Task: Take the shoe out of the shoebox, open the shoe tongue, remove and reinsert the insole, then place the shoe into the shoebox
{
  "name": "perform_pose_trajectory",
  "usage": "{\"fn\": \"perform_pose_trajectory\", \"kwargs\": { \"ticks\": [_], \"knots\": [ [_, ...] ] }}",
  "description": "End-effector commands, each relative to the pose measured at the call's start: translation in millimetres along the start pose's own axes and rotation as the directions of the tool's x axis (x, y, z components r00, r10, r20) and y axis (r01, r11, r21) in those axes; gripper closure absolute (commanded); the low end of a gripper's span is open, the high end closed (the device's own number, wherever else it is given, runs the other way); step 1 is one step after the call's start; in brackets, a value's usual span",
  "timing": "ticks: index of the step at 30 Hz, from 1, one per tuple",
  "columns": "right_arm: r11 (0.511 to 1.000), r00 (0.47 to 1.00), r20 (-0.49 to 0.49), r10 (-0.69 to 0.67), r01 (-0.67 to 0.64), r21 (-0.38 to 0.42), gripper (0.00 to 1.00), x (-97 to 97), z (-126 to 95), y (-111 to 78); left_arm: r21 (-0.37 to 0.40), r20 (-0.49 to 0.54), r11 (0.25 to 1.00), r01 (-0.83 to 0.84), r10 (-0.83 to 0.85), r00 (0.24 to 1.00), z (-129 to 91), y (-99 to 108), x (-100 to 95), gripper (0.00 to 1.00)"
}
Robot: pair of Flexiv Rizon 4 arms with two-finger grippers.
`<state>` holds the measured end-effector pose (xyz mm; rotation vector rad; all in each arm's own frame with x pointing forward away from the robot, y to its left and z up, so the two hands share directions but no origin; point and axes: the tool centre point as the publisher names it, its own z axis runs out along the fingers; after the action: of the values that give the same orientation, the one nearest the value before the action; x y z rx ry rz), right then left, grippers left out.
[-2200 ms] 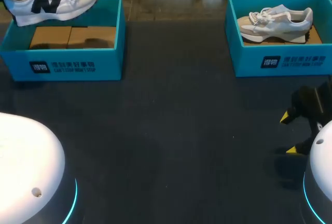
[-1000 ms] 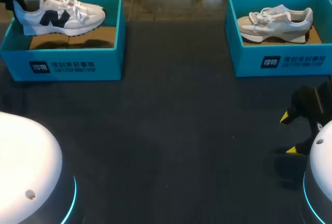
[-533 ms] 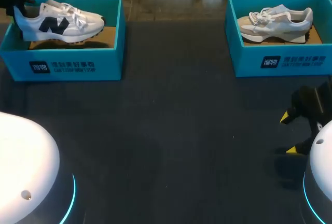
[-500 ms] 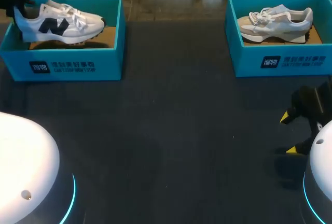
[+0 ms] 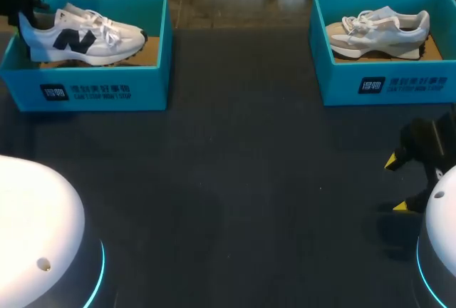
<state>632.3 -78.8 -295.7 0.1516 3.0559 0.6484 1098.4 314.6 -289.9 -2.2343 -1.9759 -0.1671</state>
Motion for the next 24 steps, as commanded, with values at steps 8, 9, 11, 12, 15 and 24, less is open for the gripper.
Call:
{"fn": "perform_pose_trajectory", "kwargs": {
  "ticks": [8,9,11,12,15,24],
  "knots": [
    [1.000,1.000,0.002,0.000,0.000,0.001,0.00,0.9,0,0.0,0.001,-0.004,1.000,0.009,-0.009,1.000,2,-18,-6.5,1.00],
    [1.000,1.000,0.002,0.000,0.000,0.001,0.00,0.9,0,0.0,0.001,-0.004,1.000,0.009,-0.009,1.000,2,-18,-6.5,1.00],
    [1.000,1.000,0.002,0.000,0.000,0.001,0.00,0.9,0,0.0,0.001,-0.004,1.000,0.009,-0.009,1.000,2,-18,-6.5,1.00],
    [1.000,1.000,0.002,0.000,0.000,0.001,0.00,0.9,0,0.0,0.001,-0.004,1.000,0.009,-0.009,1.000,2,-18,-6.5,1.00],
    [1.000,1.000,0.002,0.000,0.000,0.001,0.00,0.9,0,0.0,0.001,-0.004,1.000,0.009,-0.009,1.000,2,-18,-6.5,1.00],
    [1.000,1.000,0.002,0.000,0.000,0.001,0.00,0.9,0,0.0,0.009,-0.016,1.000,-0.005,0.005,1.000,13,-28,-9.7,1.00]
  ]
}}
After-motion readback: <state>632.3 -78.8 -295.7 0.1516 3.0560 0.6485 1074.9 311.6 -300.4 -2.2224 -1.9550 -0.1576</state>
